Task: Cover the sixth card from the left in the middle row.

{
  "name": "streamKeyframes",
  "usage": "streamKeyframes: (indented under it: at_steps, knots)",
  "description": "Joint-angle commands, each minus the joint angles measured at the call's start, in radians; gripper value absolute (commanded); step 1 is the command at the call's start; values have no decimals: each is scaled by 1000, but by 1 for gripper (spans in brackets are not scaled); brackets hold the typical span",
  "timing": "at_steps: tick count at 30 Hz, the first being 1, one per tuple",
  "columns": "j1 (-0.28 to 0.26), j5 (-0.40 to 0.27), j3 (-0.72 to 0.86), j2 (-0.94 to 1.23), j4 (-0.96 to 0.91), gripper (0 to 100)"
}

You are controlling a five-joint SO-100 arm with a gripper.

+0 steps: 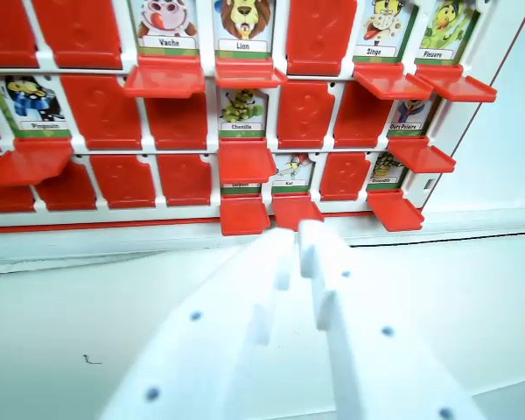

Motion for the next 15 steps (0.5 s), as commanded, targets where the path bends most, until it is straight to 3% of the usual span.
streamKeyframes:
  at_steps: [1,7,15]
  knots:
    - [-48,15,-101,170,57,0]
    - [-103,29,-84,255,114,0]
    - [-114,94,-114,290,161,0]
